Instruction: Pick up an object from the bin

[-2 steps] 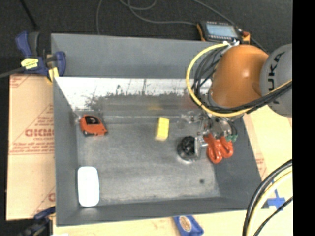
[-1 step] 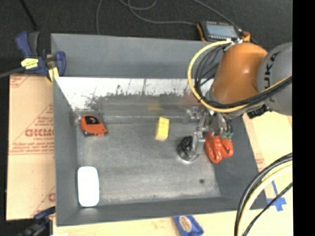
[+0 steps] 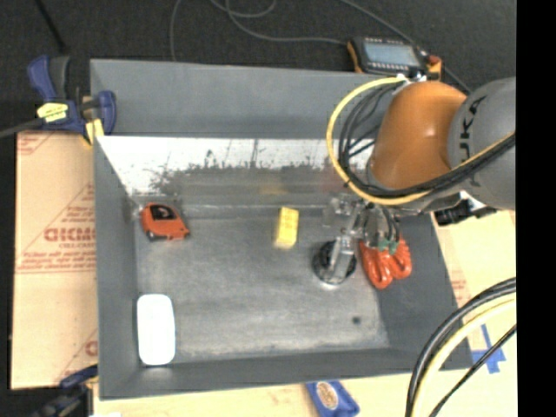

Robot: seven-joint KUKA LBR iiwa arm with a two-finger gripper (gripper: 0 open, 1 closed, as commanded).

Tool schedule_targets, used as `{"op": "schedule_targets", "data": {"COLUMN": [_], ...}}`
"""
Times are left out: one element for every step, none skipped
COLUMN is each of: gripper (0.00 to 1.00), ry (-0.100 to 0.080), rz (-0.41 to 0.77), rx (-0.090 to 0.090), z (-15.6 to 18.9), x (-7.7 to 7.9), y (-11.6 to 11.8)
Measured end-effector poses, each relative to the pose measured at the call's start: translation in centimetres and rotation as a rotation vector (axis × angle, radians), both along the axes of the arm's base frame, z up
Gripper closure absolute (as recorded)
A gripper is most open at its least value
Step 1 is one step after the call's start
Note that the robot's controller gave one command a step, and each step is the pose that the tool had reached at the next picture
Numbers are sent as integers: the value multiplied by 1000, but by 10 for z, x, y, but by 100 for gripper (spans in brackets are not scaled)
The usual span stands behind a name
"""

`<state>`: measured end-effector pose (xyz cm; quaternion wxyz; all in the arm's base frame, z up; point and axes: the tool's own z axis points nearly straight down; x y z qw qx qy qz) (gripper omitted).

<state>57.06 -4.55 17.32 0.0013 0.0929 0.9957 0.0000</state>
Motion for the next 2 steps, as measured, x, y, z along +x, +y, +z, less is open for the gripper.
{"op": "schedule_targets", "data": {"gripper": [0, 0], "ry": [0, -1], "rz": [194, -24], "rx": [-1, 0], "z": [-4, -19], "x": [-2, -7], "y": [-1, 2]}}
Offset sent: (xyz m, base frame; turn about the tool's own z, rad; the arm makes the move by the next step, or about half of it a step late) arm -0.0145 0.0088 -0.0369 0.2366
